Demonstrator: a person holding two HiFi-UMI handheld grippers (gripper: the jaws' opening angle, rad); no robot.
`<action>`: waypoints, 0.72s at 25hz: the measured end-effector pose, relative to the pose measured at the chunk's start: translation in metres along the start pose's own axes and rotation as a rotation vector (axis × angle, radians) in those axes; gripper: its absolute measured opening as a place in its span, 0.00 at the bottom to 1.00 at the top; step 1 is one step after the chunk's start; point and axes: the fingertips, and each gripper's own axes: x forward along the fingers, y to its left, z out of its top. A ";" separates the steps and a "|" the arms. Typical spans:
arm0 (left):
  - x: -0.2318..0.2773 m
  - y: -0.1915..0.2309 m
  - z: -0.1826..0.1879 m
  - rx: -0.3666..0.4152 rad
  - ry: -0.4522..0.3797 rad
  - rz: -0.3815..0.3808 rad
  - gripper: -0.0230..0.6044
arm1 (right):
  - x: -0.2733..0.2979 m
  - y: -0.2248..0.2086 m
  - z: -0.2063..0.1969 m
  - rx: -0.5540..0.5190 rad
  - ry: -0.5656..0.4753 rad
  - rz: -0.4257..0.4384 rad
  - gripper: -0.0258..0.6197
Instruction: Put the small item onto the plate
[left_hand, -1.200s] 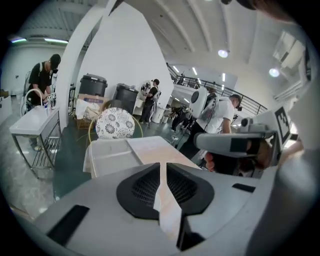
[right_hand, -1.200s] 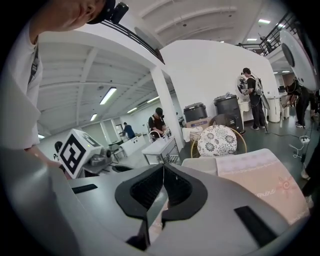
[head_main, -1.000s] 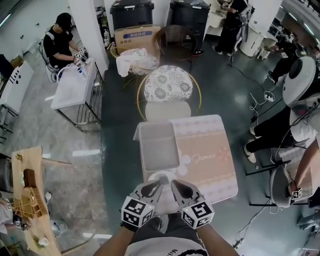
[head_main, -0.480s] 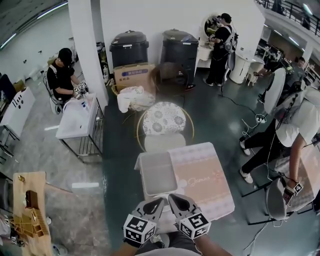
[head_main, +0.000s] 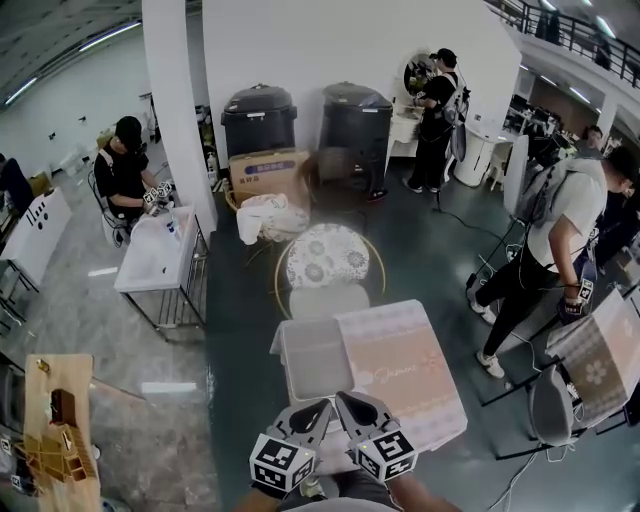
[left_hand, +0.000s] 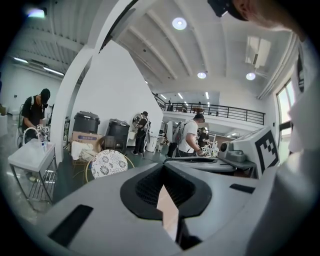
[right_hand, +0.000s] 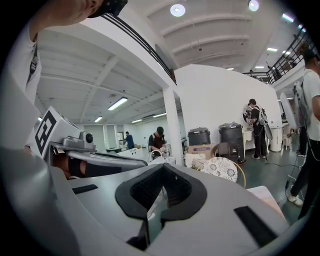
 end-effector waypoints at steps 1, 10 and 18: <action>-0.002 0.000 0.000 -0.002 -0.002 0.000 0.04 | 0.000 0.001 0.000 -0.003 0.001 -0.001 0.06; -0.010 0.004 -0.003 0.002 -0.008 0.013 0.04 | -0.004 0.010 0.000 -0.023 0.008 -0.002 0.06; -0.004 0.003 -0.008 0.002 0.009 0.009 0.04 | -0.007 0.003 -0.005 -0.019 0.020 -0.013 0.06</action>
